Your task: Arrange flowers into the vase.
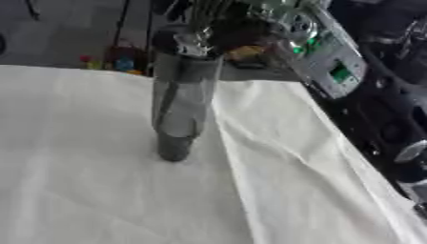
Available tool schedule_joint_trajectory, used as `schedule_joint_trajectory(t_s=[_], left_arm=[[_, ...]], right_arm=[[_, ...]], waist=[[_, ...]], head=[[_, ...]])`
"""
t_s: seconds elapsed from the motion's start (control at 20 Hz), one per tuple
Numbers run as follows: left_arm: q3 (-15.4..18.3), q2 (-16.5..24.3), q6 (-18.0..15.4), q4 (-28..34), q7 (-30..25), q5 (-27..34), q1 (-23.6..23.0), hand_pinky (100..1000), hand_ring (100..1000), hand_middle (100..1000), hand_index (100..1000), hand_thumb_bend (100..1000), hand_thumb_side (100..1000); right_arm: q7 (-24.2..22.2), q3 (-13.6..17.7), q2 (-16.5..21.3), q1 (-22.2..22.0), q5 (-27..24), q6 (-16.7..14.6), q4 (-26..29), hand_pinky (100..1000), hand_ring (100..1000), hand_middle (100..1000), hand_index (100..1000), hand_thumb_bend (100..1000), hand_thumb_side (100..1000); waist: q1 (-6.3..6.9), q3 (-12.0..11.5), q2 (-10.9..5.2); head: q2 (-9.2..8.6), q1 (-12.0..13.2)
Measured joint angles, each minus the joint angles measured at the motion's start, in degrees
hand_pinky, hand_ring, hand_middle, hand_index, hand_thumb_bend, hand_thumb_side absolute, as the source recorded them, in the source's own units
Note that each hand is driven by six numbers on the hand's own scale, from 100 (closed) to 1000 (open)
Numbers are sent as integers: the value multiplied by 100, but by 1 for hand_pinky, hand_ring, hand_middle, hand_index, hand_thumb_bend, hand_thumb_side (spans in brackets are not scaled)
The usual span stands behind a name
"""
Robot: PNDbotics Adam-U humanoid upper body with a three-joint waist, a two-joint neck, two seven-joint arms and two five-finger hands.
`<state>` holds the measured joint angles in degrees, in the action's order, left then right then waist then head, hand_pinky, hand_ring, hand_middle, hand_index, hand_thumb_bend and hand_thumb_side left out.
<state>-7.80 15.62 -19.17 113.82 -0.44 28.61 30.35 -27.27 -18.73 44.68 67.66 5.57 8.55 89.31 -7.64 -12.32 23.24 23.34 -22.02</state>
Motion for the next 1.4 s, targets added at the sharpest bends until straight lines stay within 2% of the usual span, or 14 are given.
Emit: schedule_joint_trajectory(t_s=[0.25, 0.35, 0.5, 0.65, 0.85, 1.1, 1.4], left_arm=[[0, 0, 7, 0, 0, 0, -1, 871, 783, 855, 927, 100, 852], [-1, 0, 11, 0, 1, 0, -1, 871, 783, 854, 927, 100, 852], [-1, 2, 25, 0, 9, 0, -3, 871, 783, 854, 927, 100, 852], [-1, 2, 42, 0, 12, 0, -5, 872, 783, 855, 927, 100, 852], [-1, 4, 49, 0, 11, -5, -11, 872, 783, 855, 928, 100, 852], [-1, 5, 56, 0, 18, -15, -17, 872, 783, 854, 928, 100, 852], [-1, 5, 57, 0, 19, -18, -17, 872, 783, 855, 928, 100, 852]], right_arm=[[-475, 38, 44, 125, 179, 49, -176, 719, 861, 866, 782, 301, 501], [-661, 39, 55, 171, 265, 71, -256, 737, 872, 873, 787, 263, 517], [-943, 62, 55, 241, 387, 111, -400, 726, 868, 868, 785, 211, 527], [-1222, 170, 55, 272, 398, 163, -502, 720, 865, 850, 716, 169, 506], [-1608, 262, 57, 304, 366, 253, -513, 703, 857, 836, 672, 100, 513], [-2002, 380, 58, 323, 290, 449, -510, 696, 850, 831, 703, 100, 525], [-2037, 405, 54, 326, 161, 570, -496, 679, 840, 826, 700, 100, 535]], waist=[[-55, -4, -2], [-87, -10, -9], [-123, -20, -46], [-131, 0, -48], [-132, 38, -58], [-129, 61, -72], [-112, 66, -72]], head=[[0, -15], [0, -22], [0, -28], [0, -29], [3, -25], [10, -21], [10, -21]])
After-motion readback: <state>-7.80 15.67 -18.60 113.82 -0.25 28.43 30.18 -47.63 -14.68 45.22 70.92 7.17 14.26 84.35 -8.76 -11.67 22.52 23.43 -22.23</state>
